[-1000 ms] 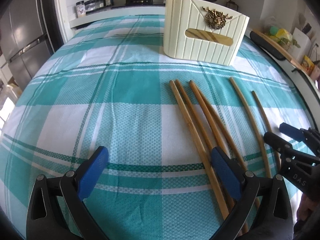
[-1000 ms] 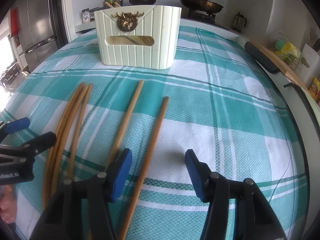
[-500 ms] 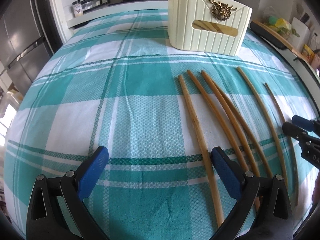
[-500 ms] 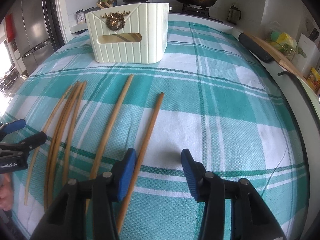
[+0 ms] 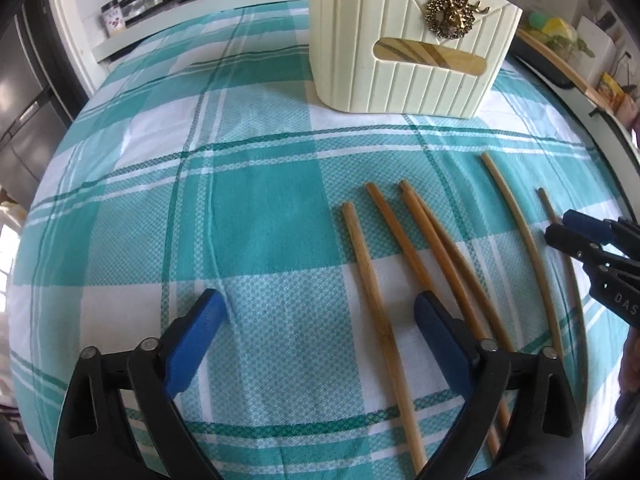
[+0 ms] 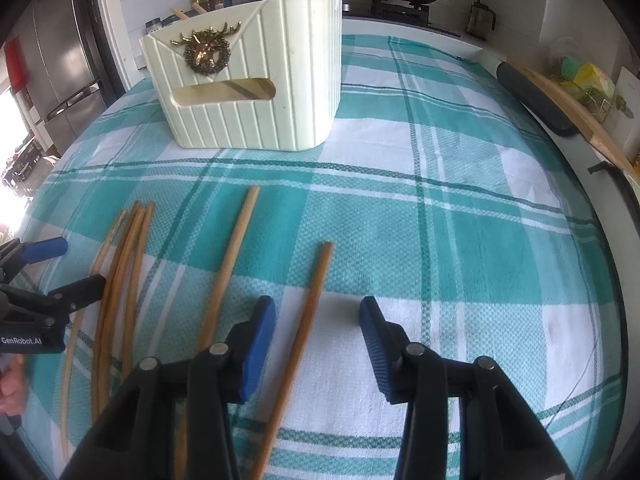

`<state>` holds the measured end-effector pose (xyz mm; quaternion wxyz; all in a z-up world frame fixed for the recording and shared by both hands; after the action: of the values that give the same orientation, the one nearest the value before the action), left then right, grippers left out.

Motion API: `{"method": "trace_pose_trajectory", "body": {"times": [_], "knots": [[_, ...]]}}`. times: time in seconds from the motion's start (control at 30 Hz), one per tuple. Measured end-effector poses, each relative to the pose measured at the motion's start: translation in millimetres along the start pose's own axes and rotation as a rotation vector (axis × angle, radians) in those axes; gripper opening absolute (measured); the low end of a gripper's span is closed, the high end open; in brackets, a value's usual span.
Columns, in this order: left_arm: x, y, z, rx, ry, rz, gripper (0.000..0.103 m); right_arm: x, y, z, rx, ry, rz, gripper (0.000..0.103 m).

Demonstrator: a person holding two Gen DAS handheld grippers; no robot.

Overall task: Organize utensils
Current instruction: 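Grasp a wooden chopstick with the left gripper while the right gripper grasps another chopstick, then carry both chopsticks to the cream caddy and lower them inside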

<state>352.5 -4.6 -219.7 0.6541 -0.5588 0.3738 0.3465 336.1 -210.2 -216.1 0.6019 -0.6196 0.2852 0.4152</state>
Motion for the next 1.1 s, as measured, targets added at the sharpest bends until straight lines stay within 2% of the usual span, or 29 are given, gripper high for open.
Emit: {"method": "trace_pose_trajectory", "body": {"times": [0.03, 0.07, 0.1, 0.13, 0.2, 0.37, 0.47, 0.6, 0.83, 1.1], "knots": [[-1, -3, -3, 0.007, 0.002, 0.002, 0.08, 2, -3, 1, -0.003, 0.0, 0.007, 0.032], [-2, -5, -5, 0.01, 0.01, 0.005, 0.069, 3, -6, 1, -0.004, 0.0, 0.013, 0.029], [-3, -7, -6, 0.012, 0.019, 0.007, 0.054, 5, -9, 1, -0.003, 0.0, 0.019, 0.021], [-3, -10, -8, 0.015, 0.023, 0.007, 0.046, 7, -12, 2, 0.001, -0.006, 0.026, 0.009], [-3, -13, -10, 0.02, 0.03, 0.009, 0.01, 10, -17, 1, 0.018, -0.021, 0.035, 0.008], [-11, -23, -4, -0.044, 0.09, -0.012, 0.005, 11, -27, -7, 0.086, -0.112, 0.014, 0.006], [-43, -31, 5, -0.077, 0.114, -0.102, 0.005, -8, -33, -10, 0.118, -0.152, -0.035, 0.006], [-98, -42, 15, -0.117, 0.155, -0.234, 0.005, -56, -44, -8, 0.126, -0.203, -0.135, 0.006], [-175, -47, 29, -0.126, 0.214, -0.401, 0.005, -144, -53, 5, 0.062, -0.228, -0.305, 0.006], [-193, -52, 30, -0.121, 0.254, -0.462, 0.004, -195, -58, 21, 0.003, -0.192, -0.441, 0.006]]}}
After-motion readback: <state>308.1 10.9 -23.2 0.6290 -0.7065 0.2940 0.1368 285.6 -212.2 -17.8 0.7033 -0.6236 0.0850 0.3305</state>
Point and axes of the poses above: each gripper's, at about its wrist camera, not at the fingertips, and x roughly the way its jaws point, z to its left, y to its underside, the point moved 4 cm from there along x, roughly the way its jaws point, and after that the axes turned 7 degrees about -y, right-handed, at the moved point
